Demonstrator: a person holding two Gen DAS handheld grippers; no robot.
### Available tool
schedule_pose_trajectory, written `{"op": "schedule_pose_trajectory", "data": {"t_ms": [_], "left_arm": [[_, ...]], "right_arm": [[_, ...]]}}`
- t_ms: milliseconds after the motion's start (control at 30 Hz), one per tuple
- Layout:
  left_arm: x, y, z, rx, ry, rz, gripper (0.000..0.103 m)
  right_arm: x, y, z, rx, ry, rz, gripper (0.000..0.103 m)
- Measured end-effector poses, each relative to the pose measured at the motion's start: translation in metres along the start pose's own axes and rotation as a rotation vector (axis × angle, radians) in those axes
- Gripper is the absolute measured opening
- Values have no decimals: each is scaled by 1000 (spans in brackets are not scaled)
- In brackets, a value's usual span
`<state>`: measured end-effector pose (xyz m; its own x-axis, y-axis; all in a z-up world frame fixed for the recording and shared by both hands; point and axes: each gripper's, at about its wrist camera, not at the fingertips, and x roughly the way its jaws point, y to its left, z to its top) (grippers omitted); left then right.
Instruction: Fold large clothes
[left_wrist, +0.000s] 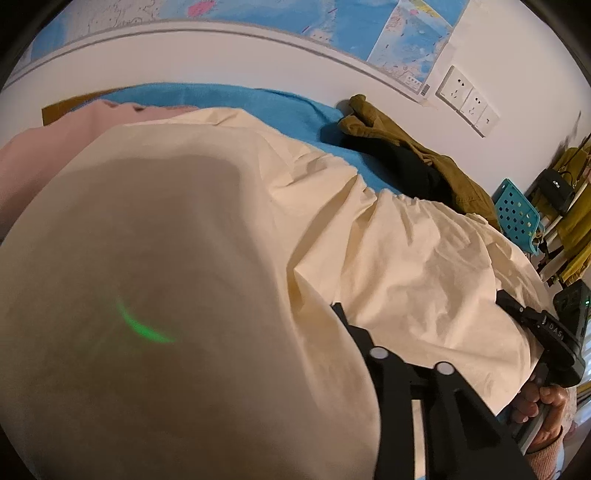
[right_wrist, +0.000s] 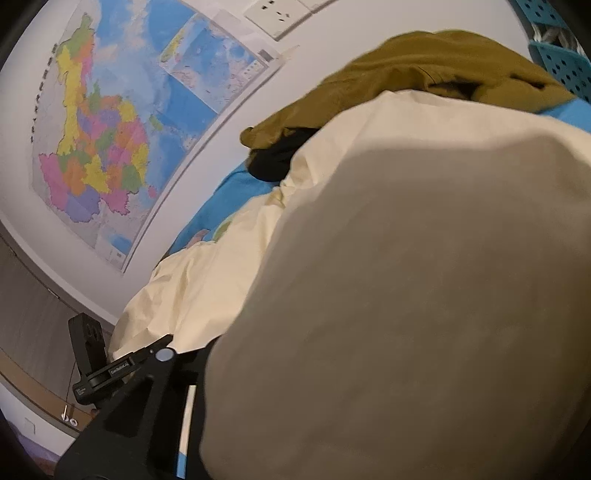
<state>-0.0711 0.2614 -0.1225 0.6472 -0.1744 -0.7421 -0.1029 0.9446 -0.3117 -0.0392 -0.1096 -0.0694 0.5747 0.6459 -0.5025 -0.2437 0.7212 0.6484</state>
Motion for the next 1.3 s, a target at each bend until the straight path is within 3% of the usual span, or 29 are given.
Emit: {"op": "schedule_pose_trajectory", "data": {"t_ms": [333,733,1300], "left_arm": [[-30,-11,15,55,-67,-16,28],[-87,-27,54,136,-233,-8,24],[-137,16,117,89,-377,184,23]], "right_arm": [[-35,61,23,-190,-68,50,13],[-58,134,62,-364,-158,146,12],[23,203,118,-447,-132,288,12]]}}
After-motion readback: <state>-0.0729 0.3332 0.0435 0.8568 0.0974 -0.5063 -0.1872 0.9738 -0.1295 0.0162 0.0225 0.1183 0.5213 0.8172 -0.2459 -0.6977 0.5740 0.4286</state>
